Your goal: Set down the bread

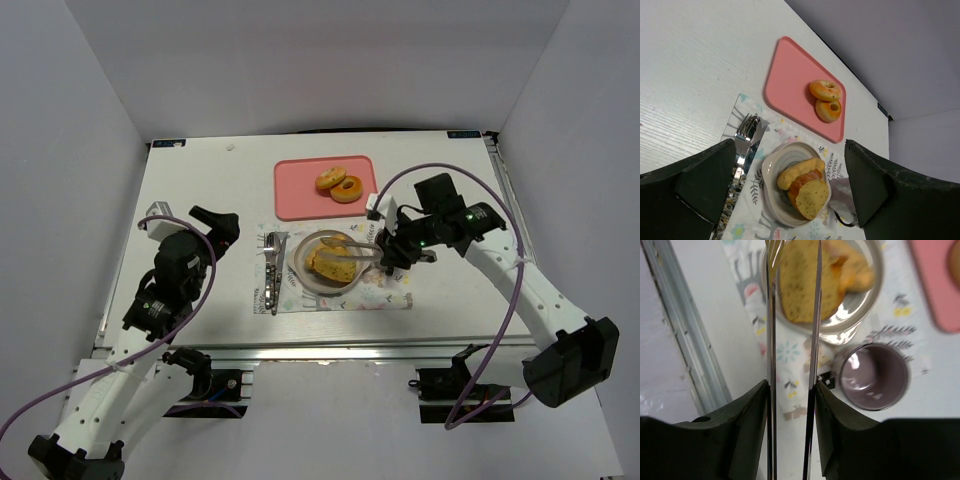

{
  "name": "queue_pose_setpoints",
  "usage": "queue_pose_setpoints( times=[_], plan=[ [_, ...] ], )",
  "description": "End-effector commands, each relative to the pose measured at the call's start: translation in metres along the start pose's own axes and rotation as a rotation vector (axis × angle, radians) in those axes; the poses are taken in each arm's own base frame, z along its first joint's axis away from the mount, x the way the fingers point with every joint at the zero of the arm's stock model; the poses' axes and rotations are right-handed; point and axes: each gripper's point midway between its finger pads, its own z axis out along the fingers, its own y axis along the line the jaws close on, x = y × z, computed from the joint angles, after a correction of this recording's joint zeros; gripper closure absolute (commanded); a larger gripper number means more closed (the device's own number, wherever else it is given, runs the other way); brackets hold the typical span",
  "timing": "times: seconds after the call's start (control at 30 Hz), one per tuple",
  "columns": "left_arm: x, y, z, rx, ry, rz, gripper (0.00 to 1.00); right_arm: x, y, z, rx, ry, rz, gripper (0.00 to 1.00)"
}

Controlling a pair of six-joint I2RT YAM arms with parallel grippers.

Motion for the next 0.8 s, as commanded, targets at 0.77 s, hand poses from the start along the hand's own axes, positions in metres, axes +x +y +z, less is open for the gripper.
queue_pose_setpoints(
  times=[0.77],
  plan=[
    [0.0,0.003,0.0,-0.006,-0.01,-0.01,0.02,-0.079,-0.221,0.049,0.469,0.144,-0.567,0.54]
  ],
)
